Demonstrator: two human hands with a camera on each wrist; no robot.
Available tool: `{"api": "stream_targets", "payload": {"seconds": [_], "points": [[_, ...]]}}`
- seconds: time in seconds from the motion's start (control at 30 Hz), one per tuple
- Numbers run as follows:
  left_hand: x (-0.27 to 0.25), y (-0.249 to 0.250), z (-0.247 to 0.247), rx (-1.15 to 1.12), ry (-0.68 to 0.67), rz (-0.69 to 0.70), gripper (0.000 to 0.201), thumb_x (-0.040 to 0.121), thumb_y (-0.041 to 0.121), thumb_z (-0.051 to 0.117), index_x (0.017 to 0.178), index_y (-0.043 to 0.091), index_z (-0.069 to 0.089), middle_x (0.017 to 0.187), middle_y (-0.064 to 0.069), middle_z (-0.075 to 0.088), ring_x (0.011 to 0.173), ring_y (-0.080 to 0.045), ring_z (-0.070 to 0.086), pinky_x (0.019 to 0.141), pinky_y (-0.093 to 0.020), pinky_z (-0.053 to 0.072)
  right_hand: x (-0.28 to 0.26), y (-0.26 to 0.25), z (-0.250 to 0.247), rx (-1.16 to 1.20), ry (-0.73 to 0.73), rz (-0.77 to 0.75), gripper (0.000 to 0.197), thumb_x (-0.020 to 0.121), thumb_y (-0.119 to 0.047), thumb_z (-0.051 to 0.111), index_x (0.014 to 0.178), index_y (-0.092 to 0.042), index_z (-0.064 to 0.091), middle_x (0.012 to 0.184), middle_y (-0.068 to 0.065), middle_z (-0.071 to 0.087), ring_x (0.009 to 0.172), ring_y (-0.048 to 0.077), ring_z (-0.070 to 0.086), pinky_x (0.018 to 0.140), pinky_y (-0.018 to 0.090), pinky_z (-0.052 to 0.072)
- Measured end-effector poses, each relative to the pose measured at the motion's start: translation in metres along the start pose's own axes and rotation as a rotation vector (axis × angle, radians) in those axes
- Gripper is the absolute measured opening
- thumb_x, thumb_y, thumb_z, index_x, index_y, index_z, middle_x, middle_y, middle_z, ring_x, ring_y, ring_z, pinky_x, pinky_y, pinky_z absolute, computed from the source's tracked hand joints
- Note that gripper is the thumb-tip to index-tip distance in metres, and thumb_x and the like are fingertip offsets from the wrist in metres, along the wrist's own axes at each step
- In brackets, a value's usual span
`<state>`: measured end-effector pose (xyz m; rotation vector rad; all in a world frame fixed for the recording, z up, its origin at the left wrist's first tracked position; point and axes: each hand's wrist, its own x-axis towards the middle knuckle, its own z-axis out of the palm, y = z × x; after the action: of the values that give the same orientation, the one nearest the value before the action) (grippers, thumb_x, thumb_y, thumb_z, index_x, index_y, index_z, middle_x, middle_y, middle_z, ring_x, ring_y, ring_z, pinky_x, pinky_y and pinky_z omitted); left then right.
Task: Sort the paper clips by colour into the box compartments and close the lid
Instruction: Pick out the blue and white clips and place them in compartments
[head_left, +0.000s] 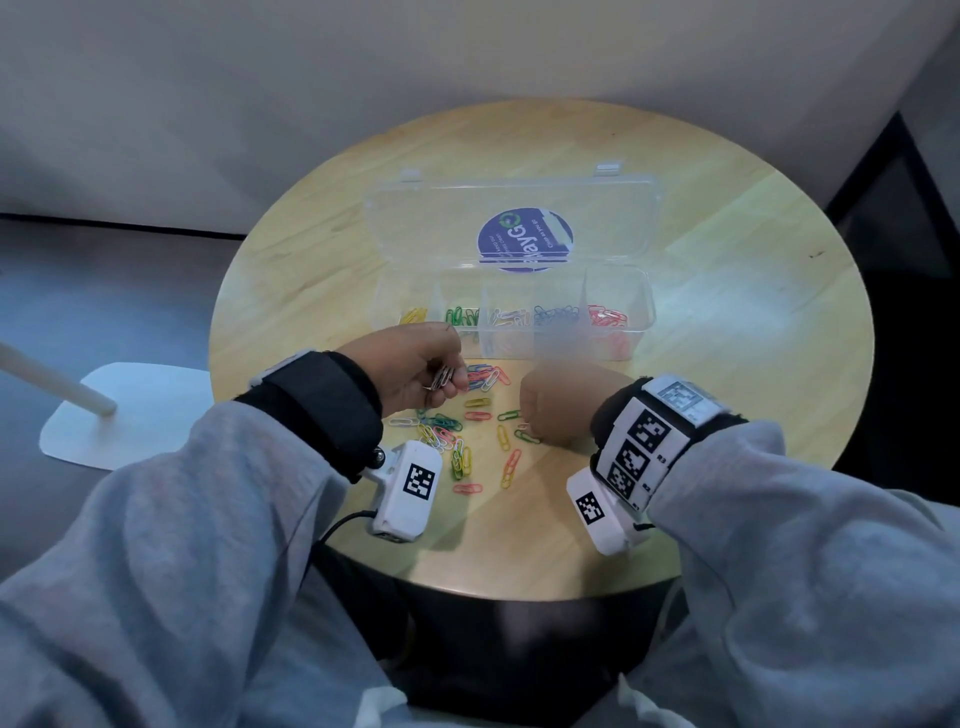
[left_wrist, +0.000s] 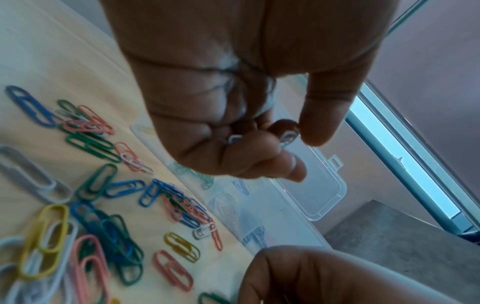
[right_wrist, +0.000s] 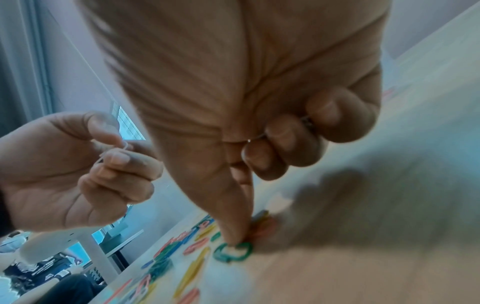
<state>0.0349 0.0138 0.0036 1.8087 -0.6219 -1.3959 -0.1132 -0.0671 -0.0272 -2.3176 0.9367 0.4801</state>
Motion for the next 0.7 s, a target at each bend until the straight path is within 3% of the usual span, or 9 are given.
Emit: {"api": "stream_targets", "payload": {"seconds": [0.13, 0.23, 0.33, 0.43, 0.53, 0.7], "points": [[-0.001, -0.002, -0.001, -0.045, -0.024, -0.038, 0.027, 0.086, -0.001, 0.033, 0.063, 0.012, 0.039, 0.05, -0.004, 0.056, 0.039, -0.011, 0.047, 0.04, -0.015, 0.037, 0.002, 0.001, 0.001, -0.006, -0.044, 0.061, 0.01, 0.079, -0.009, 0.056, 0.075, -0.018, 0.056, 0.069, -0.004, 0.054, 0.06, 0.013, 0.049, 0.051, 0.02, 0.039], [-0.003, -0.003, 0.0, -0.045, -0.042, -0.044, 0.025, 0.08, -0.003, 0.035, 0.062, 0.014, 0.037, 0.049, -0.004, 0.056, 0.039, -0.01, 0.046, 0.038, -0.013, 0.035, 0.0, 0.002, 0.001, 0.02, -0.057, 0.066, 0.007, 0.078, -0.01, 0.059, 0.079, -0.017, 0.06, 0.074, -0.001, 0.057, 0.069, 0.018, 0.052, 0.056, 0.021, 0.042], [-0.006, -0.001, 0.003, -0.007, -0.038, -0.045, 0.014, 0.063, 0.003, 0.043, 0.061, 0.015, 0.036, 0.05, -0.004, 0.053, 0.038, -0.01, 0.042, 0.037, -0.013, 0.031, -0.004, 0.003, -0.003, 0.063, -0.049, 0.054, 0.007, 0.079, -0.012, 0.058, 0.078, -0.018, 0.061, 0.075, -0.001, 0.058, 0.072, 0.017, 0.053, 0.057, 0.021, 0.042], [-0.001, -0.002, 0.005, 0.169, -0.005, -0.052, 0.027, 0.08, -0.002, 0.043, 0.062, 0.017, 0.037, 0.056, -0.003, 0.047, 0.039, -0.008, 0.036, 0.038, -0.014, 0.025, -0.005, 0.007, -0.013, 0.157, -0.037, 0.021, 0.009, 0.077, -0.015, 0.062, 0.069, -0.019, 0.06, 0.062, -0.006, 0.056, 0.06, 0.013, 0.05, 0.059, 0.022, 0.041], [0.003, -0.003, 0.008, 0.357, -0.017, -0.045, 0.031, 0.088, 0.004, 0.052, 0.065, 0.019, 0.038, 0.05, 0.002, 0.045, 0.035, -0.006, 0.032, 0.038, -0.015, 0.02, -0.005, 0.011, -0.021, 0.338, -0.064, -0.016, 0.018, 0.077, -0.017, 0.068, 0.064, -0.02, 0.056, 0.063, -0.002, 0.056, 0.052, 0.013, 0.048, 0.06, 0.024, 0.041], [0.005, -0.006, 0.009, 0.537, -0.013, -0.046, 0.027, 0.088, 0.013, 0.057, 0.07, 0.019, 0.039, 0.056, 0.001, 0.039, 0.047, -0.013, 0.027, 0.046, -0.022, 0.021, -0.007, 0.012, -0.025, 0.781, -0.083, -0.093, 0.023, 0.082, 0.005, 0.059, 0.068, -0.012, 0.053, 0.054, 0.001, 0.056, 0.047, 0.01, 0.049, 0.048, 0.017, 0.043]]}}
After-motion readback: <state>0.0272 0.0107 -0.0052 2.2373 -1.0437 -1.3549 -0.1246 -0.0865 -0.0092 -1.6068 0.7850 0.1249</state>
